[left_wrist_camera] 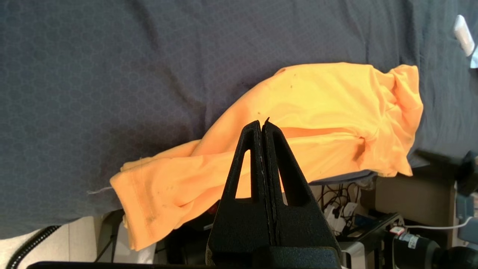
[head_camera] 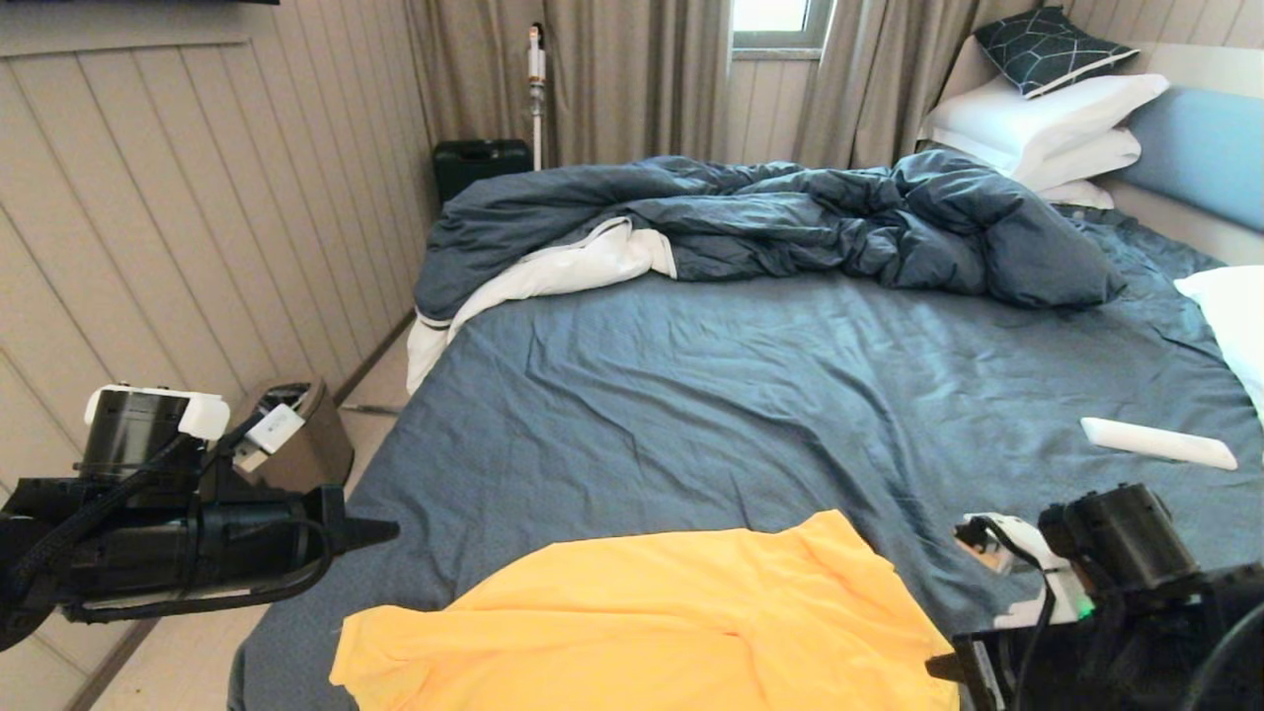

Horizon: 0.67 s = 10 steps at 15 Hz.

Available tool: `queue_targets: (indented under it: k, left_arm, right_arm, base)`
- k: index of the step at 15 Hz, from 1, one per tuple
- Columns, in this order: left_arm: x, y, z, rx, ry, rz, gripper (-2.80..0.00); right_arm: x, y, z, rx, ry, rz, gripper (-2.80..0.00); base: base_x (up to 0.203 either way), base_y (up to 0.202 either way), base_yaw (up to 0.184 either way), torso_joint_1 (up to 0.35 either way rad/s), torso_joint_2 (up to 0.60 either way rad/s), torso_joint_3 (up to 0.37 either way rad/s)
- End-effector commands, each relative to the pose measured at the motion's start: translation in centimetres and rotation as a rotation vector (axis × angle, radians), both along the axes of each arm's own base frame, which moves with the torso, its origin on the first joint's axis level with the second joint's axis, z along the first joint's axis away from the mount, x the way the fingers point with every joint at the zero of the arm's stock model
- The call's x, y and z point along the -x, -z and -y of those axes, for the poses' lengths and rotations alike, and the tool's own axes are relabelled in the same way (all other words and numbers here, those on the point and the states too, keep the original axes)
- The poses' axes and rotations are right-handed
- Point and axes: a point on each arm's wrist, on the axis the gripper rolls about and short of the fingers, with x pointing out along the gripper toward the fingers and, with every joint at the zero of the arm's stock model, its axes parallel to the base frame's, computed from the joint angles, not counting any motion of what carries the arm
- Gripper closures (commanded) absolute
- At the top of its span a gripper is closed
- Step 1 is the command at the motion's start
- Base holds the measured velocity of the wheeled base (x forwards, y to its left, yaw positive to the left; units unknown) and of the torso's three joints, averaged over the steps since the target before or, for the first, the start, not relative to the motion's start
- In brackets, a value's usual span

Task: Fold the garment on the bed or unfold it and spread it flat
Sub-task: Fold the yellow T-shirt

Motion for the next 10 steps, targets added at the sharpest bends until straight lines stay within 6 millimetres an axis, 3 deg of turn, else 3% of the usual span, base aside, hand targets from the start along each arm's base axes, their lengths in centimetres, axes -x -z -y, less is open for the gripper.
queue_targets:
  k: [1,4,8,10]
  left_arm:
    - [0.1,-0.2,0.0,0.005,-0.001,0.006,0.0]
    - [0.6,-1.4,-0.1,0.002,-0.014,0.043,0.0]
    - [2.5,-3.5,-0.8,-0.024,-0.055,0.087,0.0]
    - [3.3,-3.9,-1.0,-0.065,-0.099,0.096,0.0]
  right_arm:
    - [-1.4,-1.6,0.7,-0.012,0.039,0.077,0.0]
    - [-3.6,-3.5,2.3,-0.016,0.115,0.106,0.0]
    - [-3.6,-3.1,2.7,-0.019,0.129,0.075,0.0]
    - [-4.0,-1.9,2.8,-0.034,0.124,0.019,0.0]
  base:
    - [0.0,0.0,0.0,0.0,0.0,0.0]
    - [0.0,0.0,0.0,0.0,0.0,0.0]
    - [0.0,0.0,0.0,0.0,0.0,0.0]
    - [0.0,0.0,0.0,0.0,0.0,0.0]
